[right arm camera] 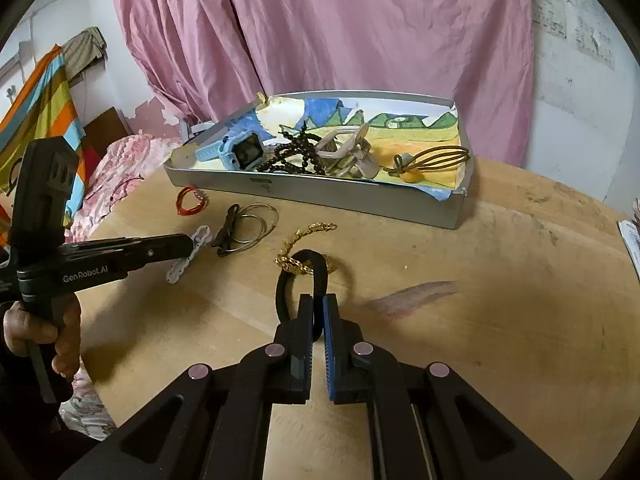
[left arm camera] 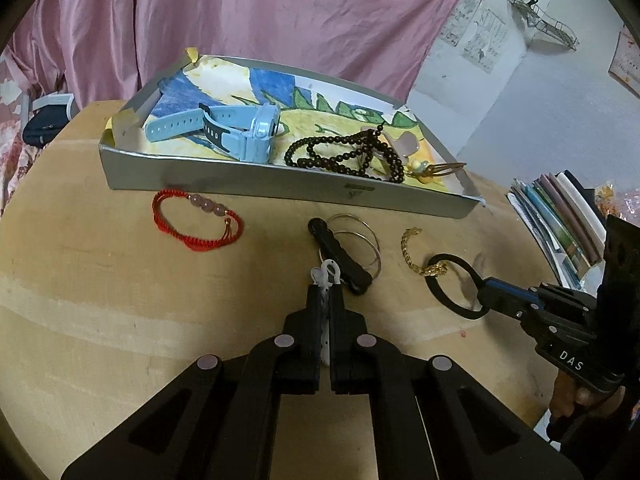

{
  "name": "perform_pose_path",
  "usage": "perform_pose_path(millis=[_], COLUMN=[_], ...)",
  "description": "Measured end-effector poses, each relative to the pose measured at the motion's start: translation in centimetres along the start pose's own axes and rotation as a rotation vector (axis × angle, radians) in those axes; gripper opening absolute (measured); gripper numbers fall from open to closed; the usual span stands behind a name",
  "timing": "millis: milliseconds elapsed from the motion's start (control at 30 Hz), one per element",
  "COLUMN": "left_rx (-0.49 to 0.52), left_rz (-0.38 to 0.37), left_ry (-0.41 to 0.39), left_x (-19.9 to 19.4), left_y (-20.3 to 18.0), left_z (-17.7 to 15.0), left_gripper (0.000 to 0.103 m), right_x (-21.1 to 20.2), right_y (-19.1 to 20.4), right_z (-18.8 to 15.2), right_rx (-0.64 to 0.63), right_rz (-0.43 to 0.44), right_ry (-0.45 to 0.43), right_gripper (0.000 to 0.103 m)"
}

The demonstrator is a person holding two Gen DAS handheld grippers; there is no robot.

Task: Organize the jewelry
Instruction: 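Lift the black hair tie with the right tool while the left tool holds the white clip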

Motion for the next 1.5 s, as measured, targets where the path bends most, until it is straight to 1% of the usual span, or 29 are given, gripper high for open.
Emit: perform_pose_path(millis=[167, 533, 800, 967, 1133, 1367, 1500], left_rx=[-0.001, 0.010, 0.014, 0.016, 0.015, 0.016, 0.018], left_rz=[-0.010, -0.030, -0.040, -0.043, -0.048, -0.054, -0.057], left_ry=[-0.011, -0.030, -0.044, -0.057, -0.060, -0.065, -0.071], left_x=[-0.7, -1.6, -2.2, -2.6, -2.6, -2.9, -3.0], left_y=[-0.5, -1.2, -1.6, -1.8, -1.8, -2.0, -2.1], left_z=[-0.3, -0.3, -0.3, -0.1, -0.1, 0.0, 0.1], left_gripper=[0.001, 0.001, 0.001, 0.001, 0.001, 0.001, 0.001], right_x=[-0.6, -3.2, -4.1, -5.4, -6.3, -6.4, -6.4], right_y=[0.2, 1.4, 1.8, 2.4, 2.3, 1.7, 2.0], right_z=[0.2, 1.4, 2.0, 2.6, 3.1, 3.2, 3.2], right_rx=[0.004, -0.030, -0.039, -0.072, -0.077, -0.061, -0.073], right_rz=[0.002, -0.005, -0.006, -0.032, -0.050, -0.059, -0.052], right_ry=[-0.019, -0.103, -0.134, -0.178, -0.209, -0.215, -0.216], right_gripper=[0.005, 0.005, 0.005, 0.005, 0.005, 0.005, 0.005])
Point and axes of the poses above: each gripper's, at about its wrist camera, not at the fingertips, and x roughly the way its jaws point, y to its left, z to its top, the point moved 3 cm from there along x, roughly the way its jaws point, and after that the axes turned 1 degree about x, right-handed, at the moved point
